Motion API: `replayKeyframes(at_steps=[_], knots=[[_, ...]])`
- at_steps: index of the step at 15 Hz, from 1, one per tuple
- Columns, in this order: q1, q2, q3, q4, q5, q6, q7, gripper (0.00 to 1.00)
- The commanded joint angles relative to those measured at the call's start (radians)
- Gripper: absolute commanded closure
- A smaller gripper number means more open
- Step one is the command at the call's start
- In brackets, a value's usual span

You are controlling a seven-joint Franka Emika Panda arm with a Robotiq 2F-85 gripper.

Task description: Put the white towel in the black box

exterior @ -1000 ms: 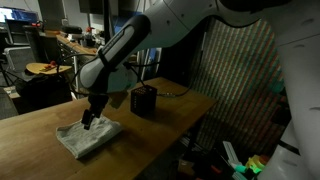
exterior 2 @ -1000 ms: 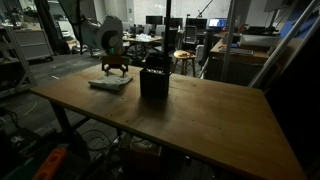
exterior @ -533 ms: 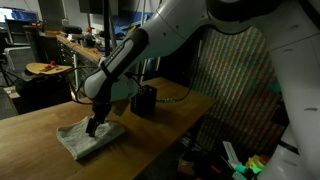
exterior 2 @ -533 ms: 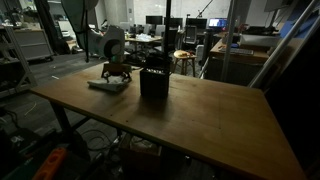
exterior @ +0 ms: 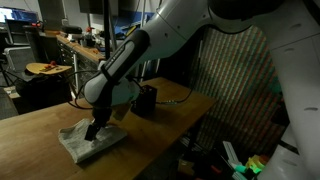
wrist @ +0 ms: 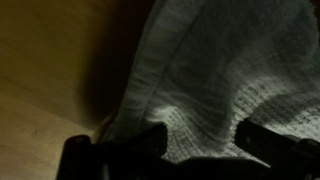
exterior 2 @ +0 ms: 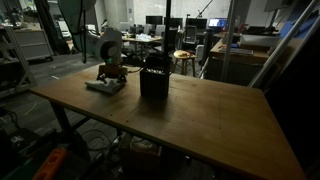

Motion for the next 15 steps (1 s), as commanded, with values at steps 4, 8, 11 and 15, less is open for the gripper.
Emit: replayKeyframes(at_steps=[4,8,11,15], knots=[[-0.027,-0.050,0.041,-0.092,0.038,-0.002,0.071,0.75],[-0.060,-0.126,0.094,-0.168,0.125,-0.008,0.094,1.00],[-0.098,-0.205,0.161,-0.232,0.240,-0.011,0.083,1.00],[-0.121,-0.325,0.217,-0.298,0.383,-0.019,0.063,0.98]])
